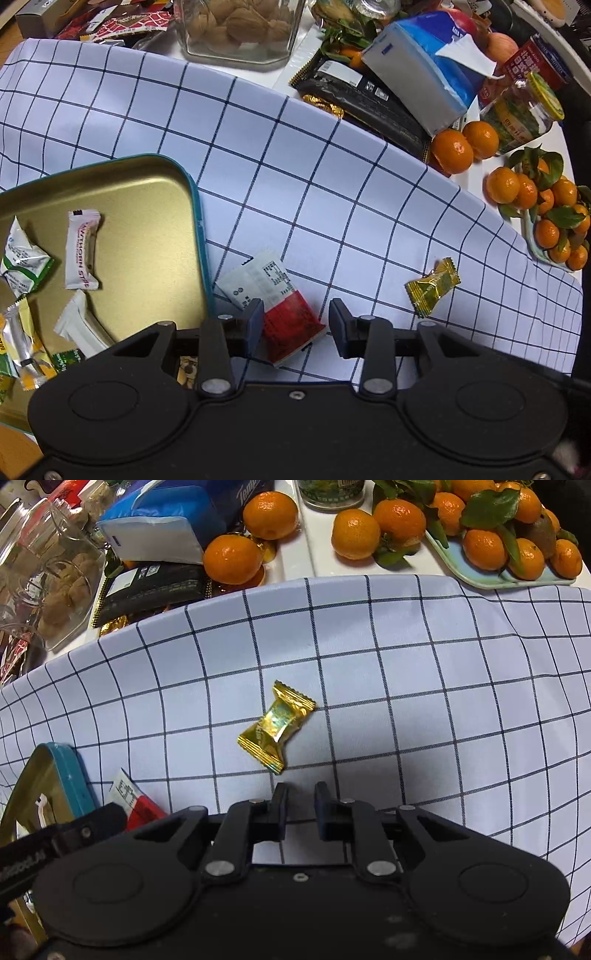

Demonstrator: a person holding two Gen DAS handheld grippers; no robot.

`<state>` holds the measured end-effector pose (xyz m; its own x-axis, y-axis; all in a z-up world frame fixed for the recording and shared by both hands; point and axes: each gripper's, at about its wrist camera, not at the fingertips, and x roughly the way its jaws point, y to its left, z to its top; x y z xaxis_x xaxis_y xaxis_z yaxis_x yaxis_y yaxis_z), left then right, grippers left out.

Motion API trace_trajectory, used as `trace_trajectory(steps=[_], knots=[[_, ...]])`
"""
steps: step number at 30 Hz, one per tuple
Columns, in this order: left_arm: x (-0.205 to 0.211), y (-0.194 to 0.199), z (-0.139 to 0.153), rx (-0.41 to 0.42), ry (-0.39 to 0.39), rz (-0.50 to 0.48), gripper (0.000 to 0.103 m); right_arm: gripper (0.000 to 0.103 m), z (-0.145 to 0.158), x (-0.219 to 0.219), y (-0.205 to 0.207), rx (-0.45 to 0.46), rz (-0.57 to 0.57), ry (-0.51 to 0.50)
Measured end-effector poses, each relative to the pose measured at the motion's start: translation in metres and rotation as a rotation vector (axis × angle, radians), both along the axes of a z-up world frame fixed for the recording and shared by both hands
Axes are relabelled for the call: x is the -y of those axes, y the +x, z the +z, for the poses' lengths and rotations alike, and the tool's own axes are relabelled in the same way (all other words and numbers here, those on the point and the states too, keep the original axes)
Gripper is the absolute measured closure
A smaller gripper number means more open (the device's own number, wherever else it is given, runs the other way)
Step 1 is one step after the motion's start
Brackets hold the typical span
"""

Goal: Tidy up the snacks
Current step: 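Close the left gripper on the red-white packet and lift it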

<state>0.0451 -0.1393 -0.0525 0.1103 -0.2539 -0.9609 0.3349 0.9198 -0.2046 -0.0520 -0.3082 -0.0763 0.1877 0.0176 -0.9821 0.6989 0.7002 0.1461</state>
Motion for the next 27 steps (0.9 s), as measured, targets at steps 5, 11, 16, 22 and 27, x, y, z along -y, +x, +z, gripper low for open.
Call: trace_trajectory(steps=[5,11,16,22,27], knots=[[0.011,-0.005,-0.010,0.046,0.077,0.016,0.055,0.085,0.002,0.004,-0.010,0.004,0.011,0.021],[0.019,-0.010,-0.012,0.102,0.126,0.023,0.046,0.084,0.008,0.013,-0.020,0.018,0.000,0.032],[0.016,-0.014,-0.007,0.069,0.109,0.063,0.046,0.083,0.011,0.023,-0.026,0.026,-0.022,0.035],[0.013,-0.015,-0.011,0.072,0.138,0.097,0.045,0.083,0.014,0.025,-0.027,0.032,-0.035,0.032],[0.009,-0.006,-0.015,0.051,0.122,0.120,0.040,0.082,0.013,0.021,-0.024,0.031,-0.033,0.028]])
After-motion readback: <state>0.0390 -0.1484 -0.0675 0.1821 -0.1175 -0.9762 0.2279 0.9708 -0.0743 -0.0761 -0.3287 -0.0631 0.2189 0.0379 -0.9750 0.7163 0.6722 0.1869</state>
